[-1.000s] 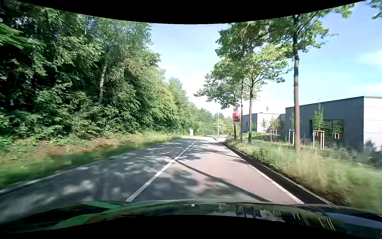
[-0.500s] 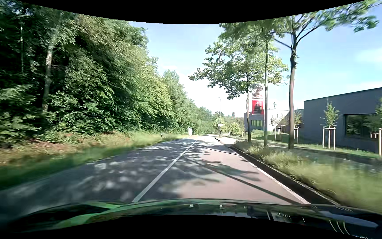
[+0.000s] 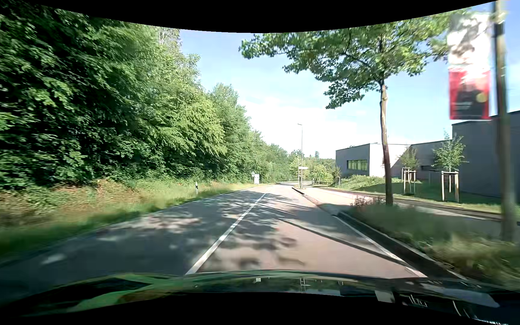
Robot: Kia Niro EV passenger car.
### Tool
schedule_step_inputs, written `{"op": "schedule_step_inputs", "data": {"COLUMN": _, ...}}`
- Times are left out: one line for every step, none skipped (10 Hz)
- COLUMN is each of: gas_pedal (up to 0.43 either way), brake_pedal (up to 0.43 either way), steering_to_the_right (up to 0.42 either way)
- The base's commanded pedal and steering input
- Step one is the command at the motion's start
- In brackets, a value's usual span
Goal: Follow the waypoints while adhering to traffic rules and regulations
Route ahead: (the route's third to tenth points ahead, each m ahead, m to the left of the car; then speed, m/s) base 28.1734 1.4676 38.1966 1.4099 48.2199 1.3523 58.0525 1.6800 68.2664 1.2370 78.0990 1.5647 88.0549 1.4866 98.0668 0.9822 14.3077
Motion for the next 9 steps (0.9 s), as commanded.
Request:
{"op": "schedule_step_inputs", "data": {"gas_pedal": 0.059, "brake_pedal": 0.000, "steering_to_the_right": 0.004}}
{"op": "schedule_step_inputs", "data": {"gas_pedal": 0.059, "brake_pedal": 0.000, "steering_to_the_right": 0.004}}
{"op": "schedule_step_inputs", "data": {"gas_pedal": 0.059, "brake_pedal": 0.000, "steering_to_the_right": 0.004}}
{"op": "schedule_step_inputs", "data": {"gas_pedal": 0.059, "brake_pedal": 0.000, "steering_to_the_right": 0.004}}
{"op": "schedule_step_inputs", "data": {"gas_pedal": 0.059, "brake_pedal": 0.000, "steering_to_the_right": 0.004}}
{"op": "schedule_step_inputs", "data": {"gas_pedal": 0.059, "brake_pedal": 0.000, "steering_to_the_right": 0.003}}
{"op": "schedule_step_inputs", "data": {"gas_pedal": 0.059, "brake_pedal": 0.000, "steering_to_the_right": 0.004}}
{"op": "schedule_step_inputs", "data": {"gas_pedal": 0.059, "brake_pedal": 0.000, "steering_to_the_right": 0.004}}
{"op": "schedule_step_inputs", "data": {"gas_pedal": 0.067, "brake_pedal": 0.000, "steering_to_the_right": 0.004}}
